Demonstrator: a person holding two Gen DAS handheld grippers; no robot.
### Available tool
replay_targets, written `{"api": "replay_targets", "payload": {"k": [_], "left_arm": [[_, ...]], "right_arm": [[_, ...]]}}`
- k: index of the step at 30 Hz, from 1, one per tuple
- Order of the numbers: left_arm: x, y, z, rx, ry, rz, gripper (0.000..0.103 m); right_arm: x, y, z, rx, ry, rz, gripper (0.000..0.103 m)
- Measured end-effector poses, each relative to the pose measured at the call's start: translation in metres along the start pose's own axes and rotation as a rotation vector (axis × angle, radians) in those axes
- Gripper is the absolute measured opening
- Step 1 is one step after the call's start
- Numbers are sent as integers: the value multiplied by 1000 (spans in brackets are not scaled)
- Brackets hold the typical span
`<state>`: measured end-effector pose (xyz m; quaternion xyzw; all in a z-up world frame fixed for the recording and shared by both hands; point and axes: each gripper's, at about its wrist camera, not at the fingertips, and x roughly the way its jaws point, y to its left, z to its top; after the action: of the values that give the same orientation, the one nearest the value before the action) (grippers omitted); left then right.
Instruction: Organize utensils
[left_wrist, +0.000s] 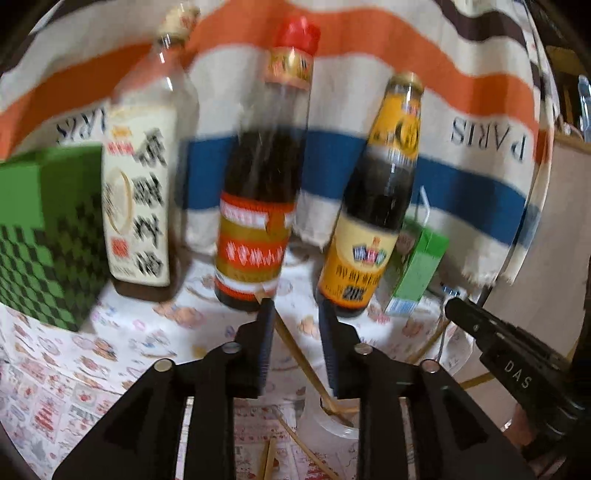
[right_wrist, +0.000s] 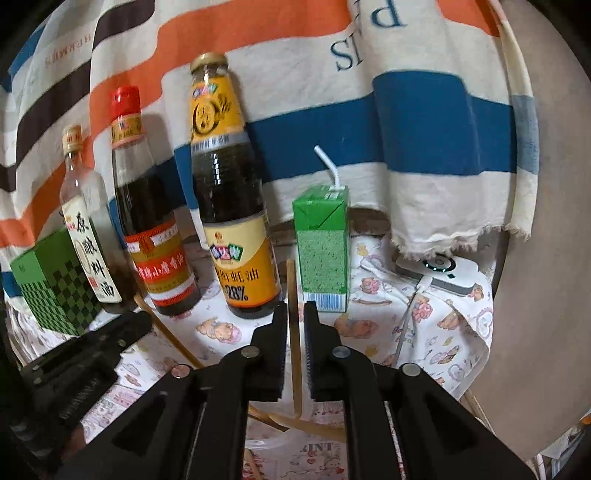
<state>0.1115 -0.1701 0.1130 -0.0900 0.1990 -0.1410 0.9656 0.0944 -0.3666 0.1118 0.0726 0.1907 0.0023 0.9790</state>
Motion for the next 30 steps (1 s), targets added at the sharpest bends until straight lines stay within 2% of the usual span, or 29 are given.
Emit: {"api": "replay_targets", "payload": {"k": [2, 6, 8, 10, 12, 14, 16, 19, 22, 25, 30], "left_arm": [[-13, 1, 8, 3, -31, 11, 34], [-40, 2, 23, 16, -89, 48, 49], [-52, 5, 29, 10, -109, 43, 57], [-62, 8, 35, 6, -125, 43, 71], [-69, 7, 37, 11, -140, 64, 78], [-80, 8, 40, 28, -154, 88, 81], [-88, 8, 43, 43, -163, 106, 87], [-99, 6, 41, 72, -176, 130, 94], [-114, 6, 33, 101, -214, 146, 101], [-122, 5, 32, 158, -196, 168, 102], [-148, 22, 15, 142, -202, 181, 102]], "right_arm": [[-9, -4, 5, 20, -26, 6, 26], [-29, -6, 14, 34, -69, 32, 33], [-41, -5, 19, 33, -102, 43, 47], [-52, -2, 22, 26, -126, 53, 52], [-60, 2, 24, 13, -133, 71, 57], [-67, 5, 27, 9, -139, 86, 70], [-72, 7, 27, 8, -151, 96, 71], [-78, 10, 28, -3, -160, 107, 80], [-86, 14, 27, -17, -166, 117, 82], [-94, 18, 22, -38, -164, 124, 84], [-112, 25, 4, -45, -147, 156, 84]]}}
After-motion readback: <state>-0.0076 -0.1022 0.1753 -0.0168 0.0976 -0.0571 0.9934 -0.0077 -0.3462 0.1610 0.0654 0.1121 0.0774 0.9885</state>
